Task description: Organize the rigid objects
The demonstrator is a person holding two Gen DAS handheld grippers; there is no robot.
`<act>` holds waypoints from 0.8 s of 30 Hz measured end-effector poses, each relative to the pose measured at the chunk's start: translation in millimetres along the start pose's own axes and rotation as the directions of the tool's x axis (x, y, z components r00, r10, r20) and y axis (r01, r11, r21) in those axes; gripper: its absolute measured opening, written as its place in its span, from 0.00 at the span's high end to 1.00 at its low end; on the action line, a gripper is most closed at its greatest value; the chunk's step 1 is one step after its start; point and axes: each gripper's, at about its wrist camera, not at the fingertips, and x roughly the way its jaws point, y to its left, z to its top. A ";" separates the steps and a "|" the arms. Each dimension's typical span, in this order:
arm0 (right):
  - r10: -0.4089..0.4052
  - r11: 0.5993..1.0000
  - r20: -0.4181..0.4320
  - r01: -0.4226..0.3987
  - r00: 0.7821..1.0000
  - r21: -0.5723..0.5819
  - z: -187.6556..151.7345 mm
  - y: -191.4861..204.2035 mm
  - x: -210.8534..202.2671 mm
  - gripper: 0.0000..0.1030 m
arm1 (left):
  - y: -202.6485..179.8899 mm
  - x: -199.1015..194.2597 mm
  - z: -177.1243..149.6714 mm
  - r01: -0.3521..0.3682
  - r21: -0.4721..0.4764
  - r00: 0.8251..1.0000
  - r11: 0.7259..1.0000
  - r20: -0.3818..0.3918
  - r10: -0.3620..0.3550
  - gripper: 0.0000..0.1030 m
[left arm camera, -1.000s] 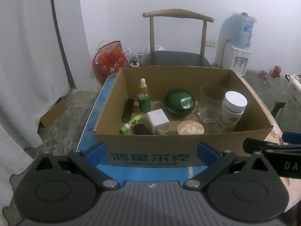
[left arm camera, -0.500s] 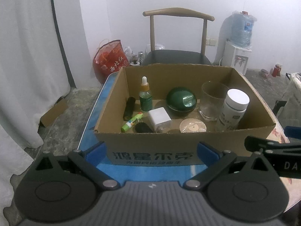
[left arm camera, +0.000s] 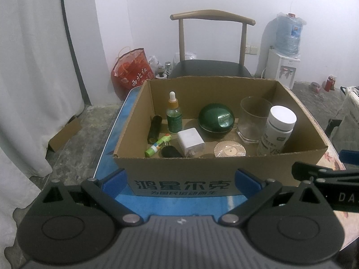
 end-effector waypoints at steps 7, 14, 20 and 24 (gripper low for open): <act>0.001 1.000 0.000 -0.001 1.000 -0.001 -0.2 -0.2 -0.4 0.01 | -1.0 -0.1 -0.3 -0.002 -0.002 1.000 1.000 0.000 0.002 0.01; 0.000 1.000 0.000 0.000 1.000 -0.001 -0.1 0.1 0.2 0.01 | -1.4 -0.3 -0.3 -0.002 -0.002 1.000 1.000 -0.001 0.002 0.01; -0.002 1.000 -0.004 0.002 1.000 0.005 -1.1 0.2 -1.6 0.01 | -1.8 -0.5 -0.3 -0.002 -0.003 1.000 1.000 -0.001 0.002 0.01; -0.001 1.000 -0.005 0.001 1.000 0.006 -1.0 0.2 -1.7 0.01 | -1.8 -0.4 -0.2 -0.003 -0.002 1.000 1.000 -0.001 0.003 0.01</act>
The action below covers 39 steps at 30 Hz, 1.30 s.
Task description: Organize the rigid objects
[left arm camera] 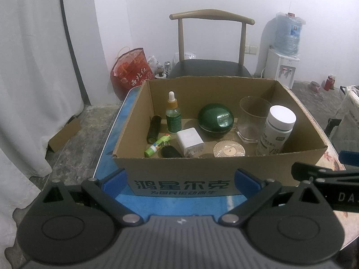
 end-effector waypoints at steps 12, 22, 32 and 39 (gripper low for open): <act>0.002 1.000 -0.008 -0.002 1.000 0.006 -0.2 -1.2 2.2 0.01 | 2.8 0.1 -0.4 0.002 0.006 1.000 1.000 -0.002 -0.002 0.01; 0.002 1.000 -0.007 -0.002 1.000 0.006 -0.1 -1.3 2.0 0.01 | 3.1 -0.7 0.0 0.002 0.007 1.000 1.000 -0.001 -0.002 0.01; 0.002 1.000 -0.007 -0.002 1.000 0.008 0.0 -1.6 1.4 0.01 | 3.2 -0.6 -0.1 0.002 0.008 1.000 1.000 0.000 -0.002 0.01; 0.002 1.000 -0.006 -0.002 1.000 0.009 -0.3 -1.4 0.9 0.01 | 3.3 -0.5 -0.1 0.003 0.008 1.000 1.000 0.000 -0.003 0.01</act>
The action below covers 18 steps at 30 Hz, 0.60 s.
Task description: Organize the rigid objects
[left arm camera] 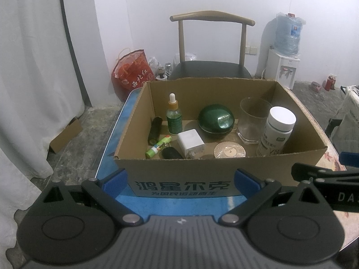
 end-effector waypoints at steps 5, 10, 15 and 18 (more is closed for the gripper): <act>0.000 1.000 0.000 0.000 1.000 0.000 0.3 0.2 -0.7 0.01 | 0.3 -0.1 -0.2 0.000 0.000 1.000 1.000 0.001 0.000 0.01; 0.000 1.000 0.001 0.000 1.000 0.001 0.3 0.2 -0.9 0.01 | 0.0 -0.6 0.2 0.000 0.000 1.000 1.000 0.001 0.000 0.01; 0.000 1.000 0.001 0.000 1.000 0.000 0.4 0.7 -1.4 0.01 | -0.1 -0.6 0.0 -0.001 -0.001 1.000 1.000 0.002 0.001 0.01; 0.001 1.000 0.001 -0.001 1.000 0.000 0.2 0.5 -1.4 0.01 | 0.3 -0.5 0.0 0.000 0.000 1.000 1.000 0.002 0.000 0.01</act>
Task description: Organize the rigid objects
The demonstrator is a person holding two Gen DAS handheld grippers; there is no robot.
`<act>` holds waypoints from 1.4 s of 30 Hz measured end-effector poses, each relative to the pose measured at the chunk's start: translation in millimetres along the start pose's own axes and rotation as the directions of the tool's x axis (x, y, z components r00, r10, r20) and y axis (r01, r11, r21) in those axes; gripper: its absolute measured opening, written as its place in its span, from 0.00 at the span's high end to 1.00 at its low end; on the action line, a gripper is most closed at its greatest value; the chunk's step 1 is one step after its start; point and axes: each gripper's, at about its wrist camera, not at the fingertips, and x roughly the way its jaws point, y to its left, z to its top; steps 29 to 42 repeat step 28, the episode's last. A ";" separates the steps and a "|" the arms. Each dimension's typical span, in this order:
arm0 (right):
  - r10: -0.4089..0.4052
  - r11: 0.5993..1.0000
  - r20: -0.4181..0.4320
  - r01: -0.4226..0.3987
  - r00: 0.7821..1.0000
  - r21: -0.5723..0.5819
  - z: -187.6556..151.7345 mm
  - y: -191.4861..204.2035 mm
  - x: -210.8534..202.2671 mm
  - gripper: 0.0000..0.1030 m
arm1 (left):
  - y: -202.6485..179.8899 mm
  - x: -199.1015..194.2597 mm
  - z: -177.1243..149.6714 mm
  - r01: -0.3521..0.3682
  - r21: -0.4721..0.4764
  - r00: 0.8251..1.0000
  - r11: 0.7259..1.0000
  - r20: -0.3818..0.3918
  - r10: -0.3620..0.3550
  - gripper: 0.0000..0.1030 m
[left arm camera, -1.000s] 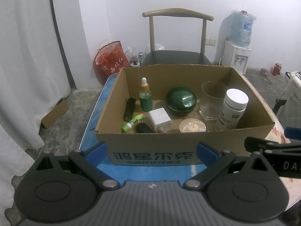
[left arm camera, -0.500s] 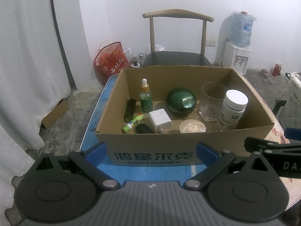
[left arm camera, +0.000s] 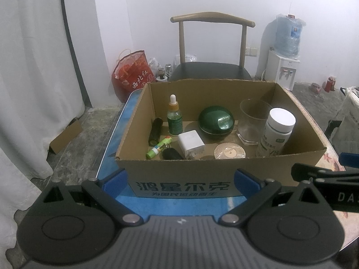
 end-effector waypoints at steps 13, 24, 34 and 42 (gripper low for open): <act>-0.002 1.000 0.003 0.002 1.000 0.002 1.3 2.1 -2.7 0.01 | 0.3 -0.3 0.1 -0.002 0.000 1.000 1.000 0.002 0.002 0.01; -0.002 1.000 0.005 0.002 1.000 0.008 1.0 3.2 -3.0 0.01 | 0.2 -0.5 0.9 -0.004 0.002 1.000 1.000 0.003 0.004 0.01; -0.002 1.000 0.005 0.002 1.000 0.007 0.4 1.9 -3.1 0.01 | -0.2 -0.7 0.6 -0.004 0.002 1.000 1.000 0.003 0.004 0.01; -0.002 1.000 0.005 0.002 1.000 0.007 0.4 1.9 -3.1 0.01 | -0.2 -0.7 0.6 -0.004 0.002 1.000 1.000 0.003 0.004 0.01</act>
